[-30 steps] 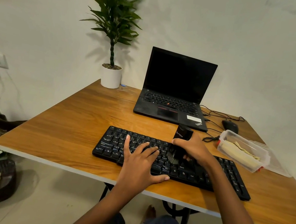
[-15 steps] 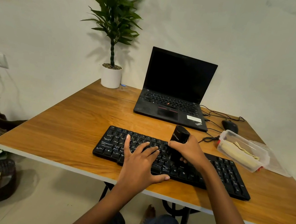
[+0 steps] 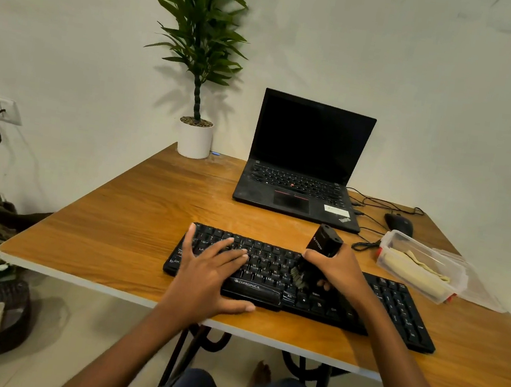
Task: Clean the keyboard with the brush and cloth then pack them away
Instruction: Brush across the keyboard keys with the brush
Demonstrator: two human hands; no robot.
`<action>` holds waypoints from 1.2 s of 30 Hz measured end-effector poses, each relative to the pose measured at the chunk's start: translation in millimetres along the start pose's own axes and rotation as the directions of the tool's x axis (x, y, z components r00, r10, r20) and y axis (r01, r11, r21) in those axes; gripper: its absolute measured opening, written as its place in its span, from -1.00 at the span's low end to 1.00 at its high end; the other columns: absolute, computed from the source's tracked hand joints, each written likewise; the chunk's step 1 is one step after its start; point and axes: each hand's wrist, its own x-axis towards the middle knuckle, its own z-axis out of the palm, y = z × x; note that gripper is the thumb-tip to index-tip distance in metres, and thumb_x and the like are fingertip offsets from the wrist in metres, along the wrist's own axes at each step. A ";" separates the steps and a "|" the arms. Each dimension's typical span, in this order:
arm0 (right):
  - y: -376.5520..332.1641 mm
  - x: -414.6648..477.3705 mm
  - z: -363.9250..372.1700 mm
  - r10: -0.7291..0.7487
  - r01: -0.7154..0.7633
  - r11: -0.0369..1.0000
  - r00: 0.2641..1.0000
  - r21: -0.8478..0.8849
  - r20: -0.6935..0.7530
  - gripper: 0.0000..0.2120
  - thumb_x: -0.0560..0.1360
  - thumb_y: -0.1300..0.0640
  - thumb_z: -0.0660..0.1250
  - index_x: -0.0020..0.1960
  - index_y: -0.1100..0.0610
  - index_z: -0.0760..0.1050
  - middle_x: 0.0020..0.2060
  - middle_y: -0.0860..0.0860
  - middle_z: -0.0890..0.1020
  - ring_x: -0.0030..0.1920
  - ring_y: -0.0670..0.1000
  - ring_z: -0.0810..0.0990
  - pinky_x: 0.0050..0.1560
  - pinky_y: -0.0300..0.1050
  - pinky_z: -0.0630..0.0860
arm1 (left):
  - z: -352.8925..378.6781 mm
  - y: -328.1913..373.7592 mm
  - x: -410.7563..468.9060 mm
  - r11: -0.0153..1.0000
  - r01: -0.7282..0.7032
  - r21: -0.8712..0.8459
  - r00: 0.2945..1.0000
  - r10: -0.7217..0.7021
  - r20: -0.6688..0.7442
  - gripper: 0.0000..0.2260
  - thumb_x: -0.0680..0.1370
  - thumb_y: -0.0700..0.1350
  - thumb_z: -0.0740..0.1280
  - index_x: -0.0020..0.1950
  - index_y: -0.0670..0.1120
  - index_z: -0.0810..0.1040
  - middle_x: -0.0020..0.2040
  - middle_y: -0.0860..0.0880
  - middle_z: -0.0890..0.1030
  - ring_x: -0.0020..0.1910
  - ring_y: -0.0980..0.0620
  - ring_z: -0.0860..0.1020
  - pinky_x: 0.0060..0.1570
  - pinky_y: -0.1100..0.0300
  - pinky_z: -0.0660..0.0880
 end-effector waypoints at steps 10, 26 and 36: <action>-12.2 9.1 13.7 0.053 -0.051 0.998 0.996 -0.036 0.067 -0.87 0.43 0.15 0.38 -0.15 0.18 0.47 -0.37 0.08 0.59 -0.55 -0.03 0.48 -0.61 -0.27 0.38 | 5.8 -28.5 -3.2 0.993 0.101 0.056 0.989 -0.106 0.103 -0.09 0.32 0.59 -0.08 0.25 -0.05 0.56 0.24 0.03 0.57 0.28 -0.03 0.49 0.31 -0.41 -0.04; -11.3 -4.1 23.7 -0.016 0.015 1.000 0.999 -0.024 -0.028 -0.87 0.44 0.15 0.38 -0.19 0.14 0.43 -0.38 0.03 0.55 -0.51 -0.05 0.47 -0.57 -0.29 0.38 | -6.4 -25.4 -1.6 0.969 0.232 -0.089 0.955 -0.210 0.208 0.12 0.13 0.67 -0.20 0.48 0.01 0.27 0.48 0.07 0.27 0.48 -0.05 0.20 0.30 -0.09 0.30; -14.2 4.0 28.5 0.003 -0.011 0.998 0.993 -0.065 -0.118 -0.86 0.41 0.15 0.38 -0.17 0.19 0.46 -0.39 0.04 0.55 -0.50 -0.03 0.48 -0.60 -0.31 0.39 | -7.5 -26.1 -2.7 0.954 0.281 -0.103 0.936 -0.249 0.247 0.16 0.05 0.69 -0.17 0.52 0.10 0.13 0.55 0.08 0.05 0.52 -0.07 0.06 0.38 -0.10 0.21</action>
